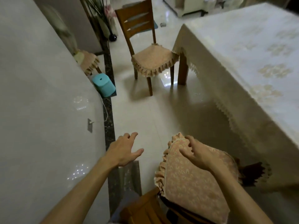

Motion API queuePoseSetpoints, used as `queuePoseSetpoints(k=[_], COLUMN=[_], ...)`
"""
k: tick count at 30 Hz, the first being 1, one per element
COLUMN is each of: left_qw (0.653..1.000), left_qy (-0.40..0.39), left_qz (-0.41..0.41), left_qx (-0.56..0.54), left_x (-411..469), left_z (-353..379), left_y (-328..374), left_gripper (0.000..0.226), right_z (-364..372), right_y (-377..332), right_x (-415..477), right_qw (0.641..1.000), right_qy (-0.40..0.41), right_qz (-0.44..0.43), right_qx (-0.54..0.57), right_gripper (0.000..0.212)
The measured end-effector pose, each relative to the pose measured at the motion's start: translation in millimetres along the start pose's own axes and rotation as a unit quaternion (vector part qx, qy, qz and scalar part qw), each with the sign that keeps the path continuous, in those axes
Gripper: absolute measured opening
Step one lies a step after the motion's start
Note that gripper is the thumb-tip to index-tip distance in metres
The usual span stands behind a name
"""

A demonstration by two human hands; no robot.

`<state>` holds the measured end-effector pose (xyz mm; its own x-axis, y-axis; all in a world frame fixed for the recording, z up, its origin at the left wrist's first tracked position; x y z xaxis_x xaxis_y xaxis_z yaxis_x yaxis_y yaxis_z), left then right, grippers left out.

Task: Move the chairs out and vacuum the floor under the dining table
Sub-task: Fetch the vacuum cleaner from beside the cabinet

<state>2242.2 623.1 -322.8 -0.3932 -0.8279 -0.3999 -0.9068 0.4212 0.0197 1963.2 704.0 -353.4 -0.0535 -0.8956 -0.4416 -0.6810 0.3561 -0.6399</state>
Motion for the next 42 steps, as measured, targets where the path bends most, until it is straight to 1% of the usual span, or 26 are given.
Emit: queuePoseSetpoints(k=[4,10,14,18,21,23,26,29,32,39,42], left_qw=[0.998,0.994,0.992,0.994,0.991,0.991,0.990,0.987,0.983,0.980,0.979], left_qy=[0.054,0.102,0.120,0.110,0.128,0.127,0.134,0.157,0.179,0.197,0.200], left_qz=[-0.023,-0.034,-0.027,0.000,0.023,0.032,0.033,0.036,0.031,0.002,-0.010], left_qx=[-0.004,-0.017,-0.016,-0.015,-0.013,-0.011,-0.011,-0.014,-0.024,-0.034,-0.038], left_x=[4.2,22.6,53.4,93.0,119.2,130.1,143.0,151.4,156.9,183.9,204.1], left_z=[-35.7,-76.6,-94.2,-104.8,-118.5,-129.8,-151.8,-178.4,-201.4,-248.5,-265.3], left_y=[-30.3,-79.2,-123.2,-174.5,-217.7,-241.8,-272.4,-294.7,-312.7,-347.0,-359.2], left_gripper=[0.079,0.078,0.077,0.077,0.078,0.077,0.076,0.074,0.073,0.075,0.075], right_z=[-18.0,-37.3,-42.8,-45.9,-43.7,-41.4,-40.7,-45.7,-51.4,-69.7,-81.1], right_y=[-45.1,-115.8,-158.9,-186.5,-206.7,-226.7,-266.6,-303.5,-336.4,-409.9,-431.3], right_x=[19.7,47.6,76.6,111.6,136.0,148.2,165.3,183.1,201.6,251.6,280.4], right_qw=[0.998,0.992,0.991,0.992,0.988,0.988,0.986,0.984,0.979,0.972,0.972], right_qy=[-0.003,0.006,0.019,0.062,0.101,0.114,0.129,0.141,0.154,0.165,0.153], right_qz=[-0.032,-0.074,-0.082,-0.042,-0.020,-0.008,-0.016,-0.027,-0.057,-0.100,-0.123], right_qx=[-0.055,-0.104,-0.105,-0.104,-0.113,-0.105,-0.104,-0.106,-0.121,-0.132,-0.129], right_gripper=[0.063,0.072,0.074,0.082,0.089,0.090,0.092,0.085,0.078,0.078,0.079])
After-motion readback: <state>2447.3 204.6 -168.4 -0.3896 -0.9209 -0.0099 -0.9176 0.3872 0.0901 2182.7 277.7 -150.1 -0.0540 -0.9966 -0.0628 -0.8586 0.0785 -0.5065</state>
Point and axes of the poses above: each hand's wrist, its own x-axis towards the middle knuckle, its own z-axis out of the palm, y = z × x, the point moved 3 cm from there along x, towards the middle knuckle, and after that the axes turned 8 degrees about x, right-handed, at the moved point
